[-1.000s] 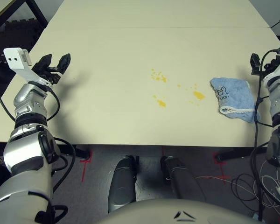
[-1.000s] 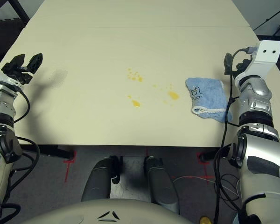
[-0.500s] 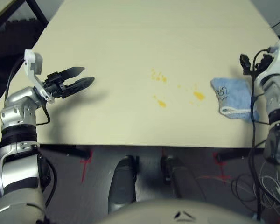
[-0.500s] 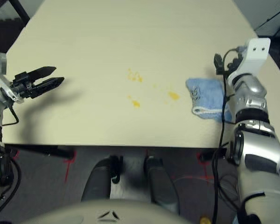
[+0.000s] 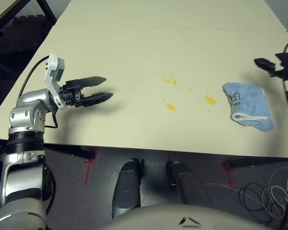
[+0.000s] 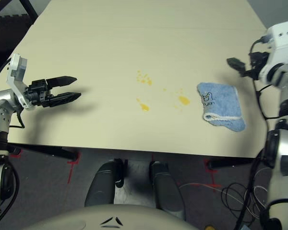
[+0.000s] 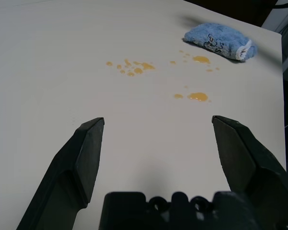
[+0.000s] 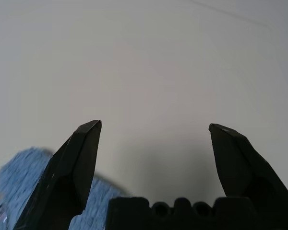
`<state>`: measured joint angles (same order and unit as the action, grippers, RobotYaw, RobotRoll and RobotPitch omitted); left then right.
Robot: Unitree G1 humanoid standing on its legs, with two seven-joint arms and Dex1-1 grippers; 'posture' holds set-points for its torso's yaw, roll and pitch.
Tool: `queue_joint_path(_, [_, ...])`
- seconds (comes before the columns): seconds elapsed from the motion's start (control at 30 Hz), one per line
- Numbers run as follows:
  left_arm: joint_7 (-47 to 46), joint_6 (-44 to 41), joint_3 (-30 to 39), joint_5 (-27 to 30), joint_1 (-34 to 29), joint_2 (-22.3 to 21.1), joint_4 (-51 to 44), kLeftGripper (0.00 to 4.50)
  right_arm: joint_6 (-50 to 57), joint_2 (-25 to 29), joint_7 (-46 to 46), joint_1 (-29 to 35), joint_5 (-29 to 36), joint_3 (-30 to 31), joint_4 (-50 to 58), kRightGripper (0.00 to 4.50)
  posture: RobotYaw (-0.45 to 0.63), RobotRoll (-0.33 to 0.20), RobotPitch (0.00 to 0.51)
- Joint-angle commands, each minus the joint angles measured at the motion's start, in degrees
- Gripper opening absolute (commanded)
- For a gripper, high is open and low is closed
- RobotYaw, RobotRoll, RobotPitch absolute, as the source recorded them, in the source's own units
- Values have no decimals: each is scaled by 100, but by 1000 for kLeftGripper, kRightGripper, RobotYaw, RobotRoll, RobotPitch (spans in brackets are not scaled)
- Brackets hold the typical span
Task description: Wipe the water off the table with a rag.
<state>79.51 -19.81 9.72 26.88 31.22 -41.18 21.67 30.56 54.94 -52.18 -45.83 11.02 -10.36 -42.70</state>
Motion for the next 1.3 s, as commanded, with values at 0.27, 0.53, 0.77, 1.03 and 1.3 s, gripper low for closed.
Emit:
queue_joint_path(0.27, [58,296,-238,-114,178,105,398,4500,2574,-219,268,2654,1275,-1084,3363,4463,76,0,208])
queue_joint_path(0.53, [70,328,-328,-107,221,161,375,4500,2707,-846,880,2882,1412,-1027,3711,4463,71,0,206])
queue_joint_path(0.77, [65,312,-372,-95,310,164,343,4500,2328,-1182,1072,2481,1238,-657,3087,4463,75,0,204])
queue_joint_path(1.03, [35,318,-388,-89,310,179,323,4500,2051,-1345,1142,2294,1114,-439,2611,3541,78,0,211])
queue_joint_path(1.3, [17,315,-390,-90,291,182,316,4500,1715,-1298,1210,2247,1065,-550,2596,573,80,0,217])
